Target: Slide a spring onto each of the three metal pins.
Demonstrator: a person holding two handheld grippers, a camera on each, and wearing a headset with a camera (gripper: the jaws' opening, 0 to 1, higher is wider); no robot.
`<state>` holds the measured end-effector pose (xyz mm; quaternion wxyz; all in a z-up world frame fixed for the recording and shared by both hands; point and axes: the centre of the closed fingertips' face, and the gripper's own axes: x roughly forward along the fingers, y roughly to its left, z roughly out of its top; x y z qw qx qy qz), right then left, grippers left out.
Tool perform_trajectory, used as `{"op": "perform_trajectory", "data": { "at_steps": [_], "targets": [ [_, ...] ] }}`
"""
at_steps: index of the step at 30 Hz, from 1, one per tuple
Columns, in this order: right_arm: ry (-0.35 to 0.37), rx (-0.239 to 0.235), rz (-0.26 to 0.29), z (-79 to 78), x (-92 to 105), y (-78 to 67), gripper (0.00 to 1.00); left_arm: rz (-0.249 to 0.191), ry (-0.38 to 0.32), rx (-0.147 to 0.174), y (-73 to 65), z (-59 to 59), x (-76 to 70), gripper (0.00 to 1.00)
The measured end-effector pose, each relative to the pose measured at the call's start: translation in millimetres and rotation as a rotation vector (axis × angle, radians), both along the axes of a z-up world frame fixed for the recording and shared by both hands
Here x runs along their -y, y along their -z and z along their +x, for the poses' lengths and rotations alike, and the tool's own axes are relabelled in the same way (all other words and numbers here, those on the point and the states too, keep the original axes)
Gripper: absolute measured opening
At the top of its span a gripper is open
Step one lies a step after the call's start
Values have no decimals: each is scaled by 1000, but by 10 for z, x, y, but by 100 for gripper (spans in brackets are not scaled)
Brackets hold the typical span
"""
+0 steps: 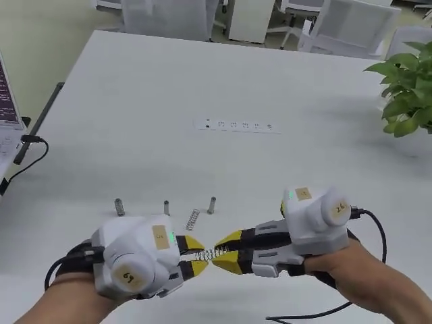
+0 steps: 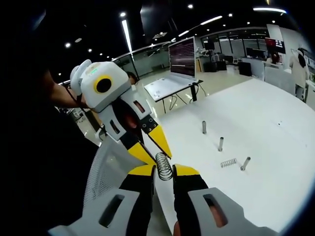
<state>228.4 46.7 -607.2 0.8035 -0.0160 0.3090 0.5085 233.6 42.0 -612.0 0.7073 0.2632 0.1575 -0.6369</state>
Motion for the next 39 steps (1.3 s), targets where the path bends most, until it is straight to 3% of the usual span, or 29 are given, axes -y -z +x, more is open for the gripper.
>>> {"op": "perform_trajectory", "data": {
  "at_steps": [8, 18, 22, 26, 39],
  "targets": [
    [2, 6, -17, 8, -18, 40, 9, 12, 10, 11, 38, 9, 28, 3],
    [15, 4, -34, 14, -36, 91, 8, 13, -17, -16, 95, 13, 0, 5],
    [34, 6, -30, 43, 17, 91, 8, 19, -51, -30, 143, 69, -59, 10],
    [55, 6, -38, 66, 99, 107, 8, -13, -110, -73, 143, 136, -124, 11],
    [112, -2, -51, 91, 267, 191, 9, -40, -218, -107, 177, 278, -305, 14]
  ]
}}
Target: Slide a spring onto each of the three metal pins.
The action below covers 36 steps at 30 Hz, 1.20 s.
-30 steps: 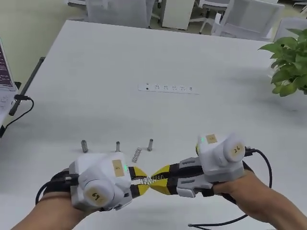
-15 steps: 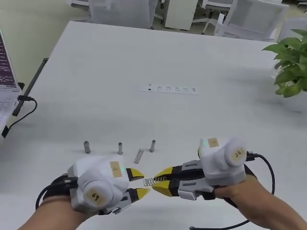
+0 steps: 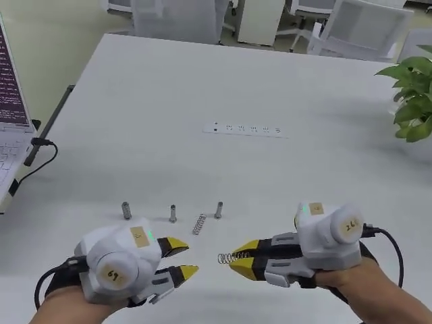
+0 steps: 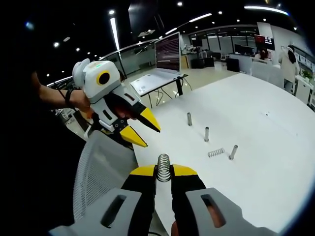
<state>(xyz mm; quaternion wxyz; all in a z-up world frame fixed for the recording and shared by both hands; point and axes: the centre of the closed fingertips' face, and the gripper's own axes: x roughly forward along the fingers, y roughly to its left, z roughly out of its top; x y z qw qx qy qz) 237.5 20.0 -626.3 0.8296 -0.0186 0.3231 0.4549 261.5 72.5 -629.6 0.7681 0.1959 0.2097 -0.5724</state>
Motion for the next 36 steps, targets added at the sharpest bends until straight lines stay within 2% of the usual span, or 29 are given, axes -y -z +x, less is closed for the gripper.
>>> {"op": "perform_trajectory", "data": {
  "at_steps": [8, 16, 24, 30, 36],
  "targets": [
    [34, -5, -29, 61, 108, 67, 9, -35, -92, -27, -24, 133, -136, 15],
    [44, -1, -46, 135, 153, 58, 9, -61, -190, -40, -30, 269, -355, 17],
    [45, 5, -72, 215, 159, 68, 9, -78, -292, -59, 6, 397, -631, 24],
    [41, 6, -87, 258, 159, 83, 9, -91, -351, -70, 16, 436, -815, 28],
    [24, 6, -135, 320, 177, 130, 9, -102, -413, -80, 40, 490, -1025, 32]
  ]
}}
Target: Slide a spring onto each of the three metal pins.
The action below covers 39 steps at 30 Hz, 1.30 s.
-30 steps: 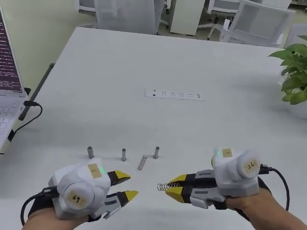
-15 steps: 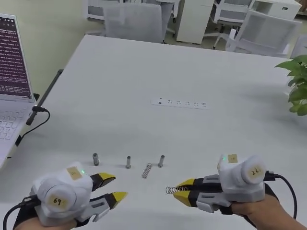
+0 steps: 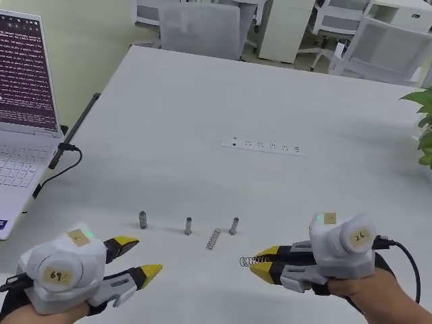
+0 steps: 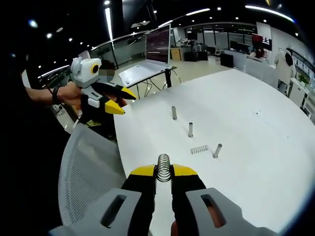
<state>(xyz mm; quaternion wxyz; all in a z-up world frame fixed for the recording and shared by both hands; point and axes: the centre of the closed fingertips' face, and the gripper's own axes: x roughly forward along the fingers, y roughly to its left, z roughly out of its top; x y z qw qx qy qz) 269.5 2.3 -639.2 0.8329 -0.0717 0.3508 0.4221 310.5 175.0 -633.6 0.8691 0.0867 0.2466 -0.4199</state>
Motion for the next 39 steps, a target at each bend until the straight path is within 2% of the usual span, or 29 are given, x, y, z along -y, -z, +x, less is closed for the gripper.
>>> {"op": "perform_trajectory", "data": {
  "at_steps": [8, 21, 30, 39],
  "targets": [
    [-21, 9, -56, 146, 28, 19, 9, -2, -56, -21, 58, 28, -197, 38],
    [-48, -8, -101, 401, 7, 127, 9, -18, -121, -23, 52, 72, -349, 44],
    [-62, -6, -128, 665, -60, 132, 9, -21, -136, -10, -4, 76, -393, 46],
    [-87, -8, -178, 904, -104, 183, 9, -34, -141, -13, -24, 89, -374, 48]
  ]
}}
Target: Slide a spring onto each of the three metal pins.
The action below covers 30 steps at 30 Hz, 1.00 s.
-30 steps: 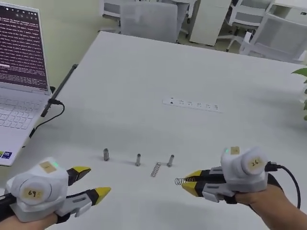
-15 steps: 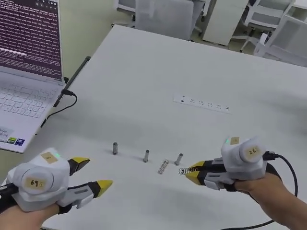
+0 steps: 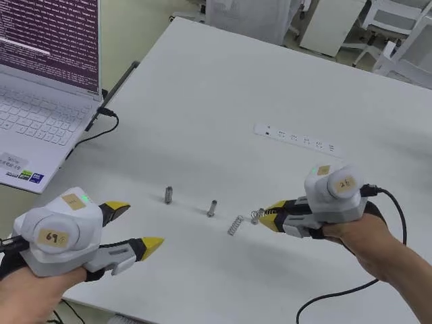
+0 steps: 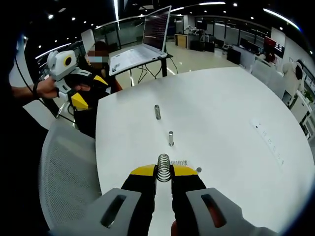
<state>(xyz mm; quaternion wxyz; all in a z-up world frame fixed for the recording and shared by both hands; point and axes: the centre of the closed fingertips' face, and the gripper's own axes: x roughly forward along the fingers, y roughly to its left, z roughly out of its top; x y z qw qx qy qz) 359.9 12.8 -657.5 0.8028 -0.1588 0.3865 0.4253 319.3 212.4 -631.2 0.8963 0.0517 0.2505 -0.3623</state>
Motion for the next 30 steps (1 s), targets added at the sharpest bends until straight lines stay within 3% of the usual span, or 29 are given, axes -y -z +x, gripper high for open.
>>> {"op": "perform_trajectory", "data": {
  "at_steps": [12, 18, 30],
  "targets": [
    [-62, -18, -48, 220, -155, 152, 9, -6, -14, -2, -14, 31, -79, 51],
    [-107, -23, -71, 333, -312, 185, 9, -11, -15, -19, 33, 23, -98, 52],
    [-190, -41, -150, 439, -515, 367, 9, -25, -24, -25, 17, 67, -130, 52]
  ]
}}
